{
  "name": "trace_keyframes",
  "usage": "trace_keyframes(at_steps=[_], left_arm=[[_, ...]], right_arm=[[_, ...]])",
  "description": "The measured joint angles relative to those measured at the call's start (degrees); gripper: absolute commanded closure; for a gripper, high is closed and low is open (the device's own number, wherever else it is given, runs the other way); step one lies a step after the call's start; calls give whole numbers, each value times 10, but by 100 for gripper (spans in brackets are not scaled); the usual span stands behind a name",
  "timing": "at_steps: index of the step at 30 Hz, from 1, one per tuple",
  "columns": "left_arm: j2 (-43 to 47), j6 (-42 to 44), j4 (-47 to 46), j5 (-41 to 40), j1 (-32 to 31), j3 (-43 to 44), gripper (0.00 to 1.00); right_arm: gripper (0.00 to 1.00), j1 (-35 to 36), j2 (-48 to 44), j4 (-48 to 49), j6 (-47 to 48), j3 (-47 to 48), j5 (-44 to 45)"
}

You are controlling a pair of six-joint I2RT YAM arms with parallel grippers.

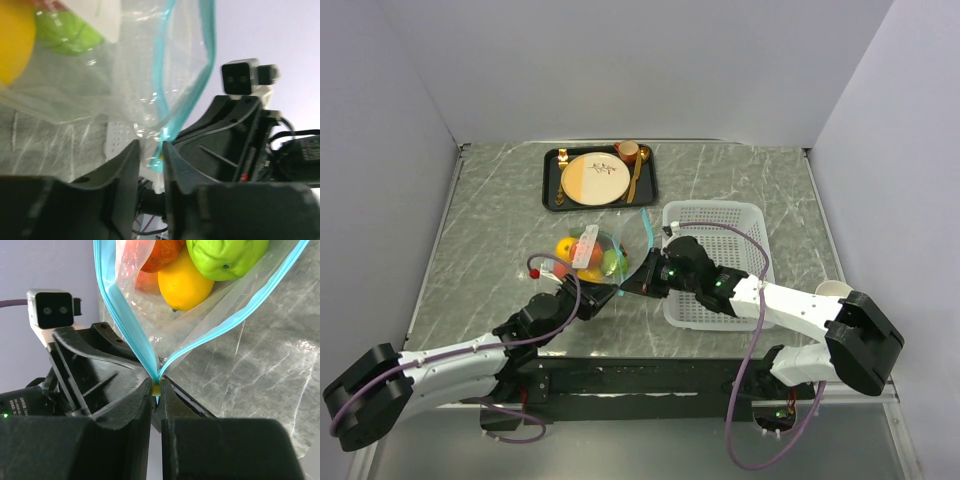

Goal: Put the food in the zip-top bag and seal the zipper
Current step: Zip the zipper food storage bag at the center of the board.

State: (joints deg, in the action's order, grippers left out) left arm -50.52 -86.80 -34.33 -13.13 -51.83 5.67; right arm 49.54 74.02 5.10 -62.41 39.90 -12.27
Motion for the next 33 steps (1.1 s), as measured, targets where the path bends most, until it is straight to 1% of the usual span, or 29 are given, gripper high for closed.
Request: trace_keyframes(at_steps=[4, 7, 13, 14, 16, 17, 27, 31, 32, 33], left_arm=[[28, -3, -3, -13, 0, -5, 64], [33, -7, -3, -18, 0, -7, 64], [21, -16, -16, -18, 0, -8, 70], [17, -17, -19, -18, 0, -8, 73], [9, -20, -25, -18, 0, -8, 74], [7, -21, -27, -18, 0, -8, 77], [-7, -25, -32, -16, 0, -8, 81], [-8, -25, -32, -16, 0, -8, 89], [-9, -24, -33, -16, 0, -8, 94], [-10, -25, -33, -16, 0, -8, 96]], right_arm=[[92, 1, 0, 3, -4, -1, 0], [92, 1, 0, 7, -8, -1, 0], [92, 1, 0, 8, -9, -1, 0], [92, 1, 0, 8, -10, -1, 0], [92, 1, 0, 9, -10, -1, 0], [92, 1, 0, 9, -11, -1, 0], [91, 1, 1, 10, -12, -2, 0], [91, 1, 7, 15, -12, -2, -5], [91, 1, 9, 16, -12, -2, -6], [91, 1, 10, 17, -12, -2, -7]])
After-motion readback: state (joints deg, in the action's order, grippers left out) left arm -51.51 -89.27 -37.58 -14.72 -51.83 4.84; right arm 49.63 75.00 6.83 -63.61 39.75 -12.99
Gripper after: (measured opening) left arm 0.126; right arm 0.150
